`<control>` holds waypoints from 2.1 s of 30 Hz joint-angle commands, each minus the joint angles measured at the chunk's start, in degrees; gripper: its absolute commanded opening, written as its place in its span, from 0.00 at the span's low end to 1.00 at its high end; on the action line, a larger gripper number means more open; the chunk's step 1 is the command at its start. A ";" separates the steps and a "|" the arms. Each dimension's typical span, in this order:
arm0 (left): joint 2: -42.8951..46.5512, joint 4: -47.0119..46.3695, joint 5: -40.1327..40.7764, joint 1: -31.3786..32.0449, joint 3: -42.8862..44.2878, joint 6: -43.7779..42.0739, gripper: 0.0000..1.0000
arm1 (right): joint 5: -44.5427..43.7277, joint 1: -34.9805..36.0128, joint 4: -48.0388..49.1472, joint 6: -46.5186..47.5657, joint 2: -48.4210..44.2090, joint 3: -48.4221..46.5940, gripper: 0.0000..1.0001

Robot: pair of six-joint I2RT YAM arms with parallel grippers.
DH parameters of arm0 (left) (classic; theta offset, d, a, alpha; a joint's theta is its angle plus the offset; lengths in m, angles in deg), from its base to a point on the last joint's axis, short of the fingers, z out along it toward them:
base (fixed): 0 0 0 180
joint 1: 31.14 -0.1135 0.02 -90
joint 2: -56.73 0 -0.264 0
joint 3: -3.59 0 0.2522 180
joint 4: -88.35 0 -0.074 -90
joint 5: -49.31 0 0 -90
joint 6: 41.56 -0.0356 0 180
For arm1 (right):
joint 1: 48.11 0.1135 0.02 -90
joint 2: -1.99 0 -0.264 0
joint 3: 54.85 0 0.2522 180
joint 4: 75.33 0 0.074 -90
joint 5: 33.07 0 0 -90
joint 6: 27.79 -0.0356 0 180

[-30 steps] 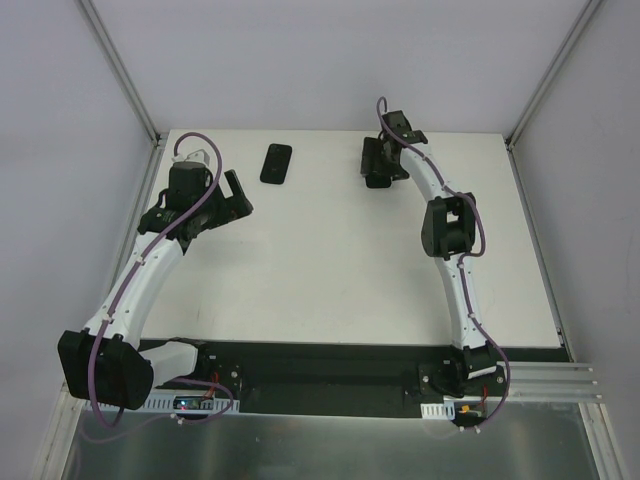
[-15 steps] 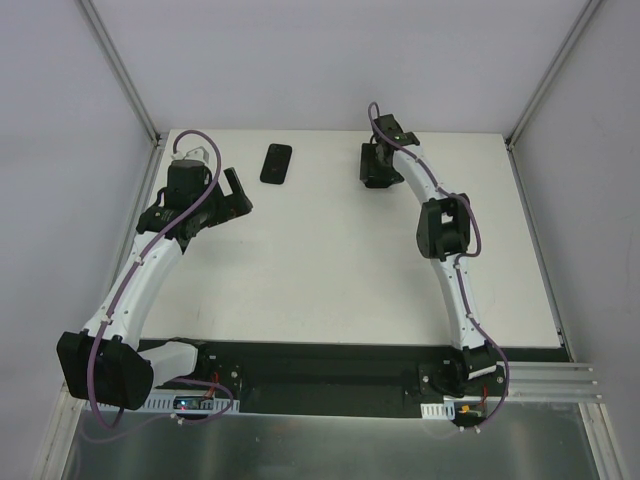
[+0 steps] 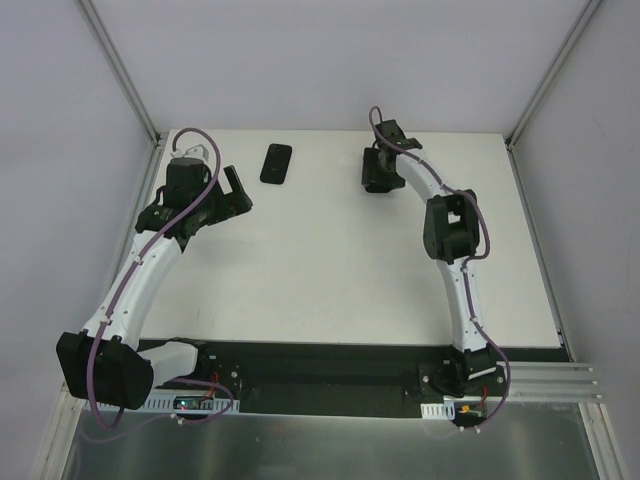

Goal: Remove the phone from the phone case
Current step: Move the phone to the center of the board.

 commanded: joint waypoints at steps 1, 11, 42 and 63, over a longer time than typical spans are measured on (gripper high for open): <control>0.01 0.39 -1.87 0.48 2.67 -1.52 0.99 | 4.97 0.37 -2.18 -2.70 -8.68 11.03 0.33; -1.49 3.73 -5.04 1.62 3.38 -2.93 0.99 | 5.53 5.03 11.08 -7.01 -31.70 50.84 0.19; 0.80 5.05 -1.96 2.68 -0.76 -0.65 0.99 | -7.94 19.10 13.82 -10.26 -39.19 65.01 0.49; -26.32 -31.23 -32.88 13.30 -7.88 26.50 0.99 | 8.74 19.10 25.15 -11.14 -60.02 79.51 0.08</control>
